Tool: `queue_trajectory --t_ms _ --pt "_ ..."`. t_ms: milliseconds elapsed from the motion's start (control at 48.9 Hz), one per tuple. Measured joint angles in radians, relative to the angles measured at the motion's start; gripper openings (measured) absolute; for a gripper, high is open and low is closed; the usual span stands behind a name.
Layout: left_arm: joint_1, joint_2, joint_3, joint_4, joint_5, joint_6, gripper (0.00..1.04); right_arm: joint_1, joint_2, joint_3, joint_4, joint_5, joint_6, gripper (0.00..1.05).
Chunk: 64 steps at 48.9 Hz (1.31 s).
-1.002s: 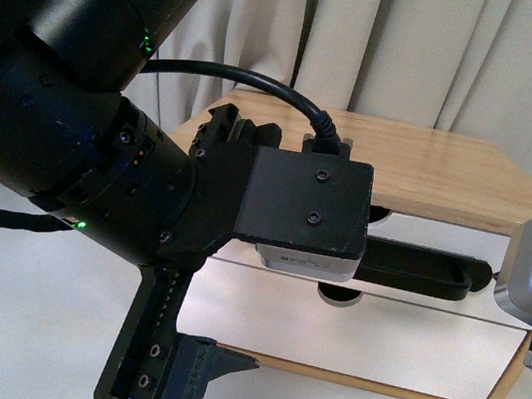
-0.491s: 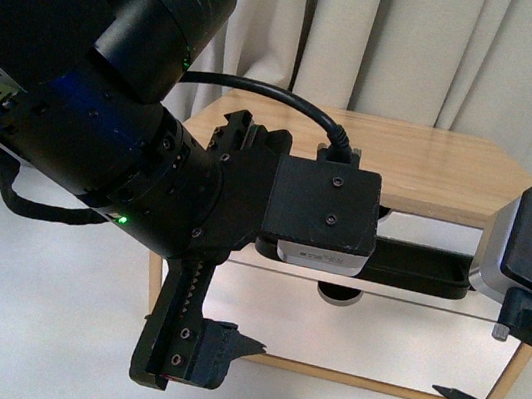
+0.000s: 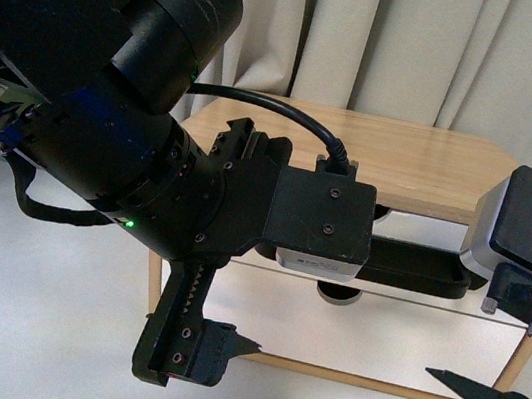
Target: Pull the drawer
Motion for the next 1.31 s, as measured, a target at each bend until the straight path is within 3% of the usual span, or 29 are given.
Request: queue_trajectory --t_ms 675,1309 --pt "0.005 0.001 0.003 -0.013 0.007 0.013 0.98 0.03 0.129 0.101 -0.049 0.031 0.0 0.96" --pt "0.005 0.0 -0.014 0.0 0.002 0.046 0.98 0.044 0.191 0.158 -0.112 -0.01 -0.004 0.96"
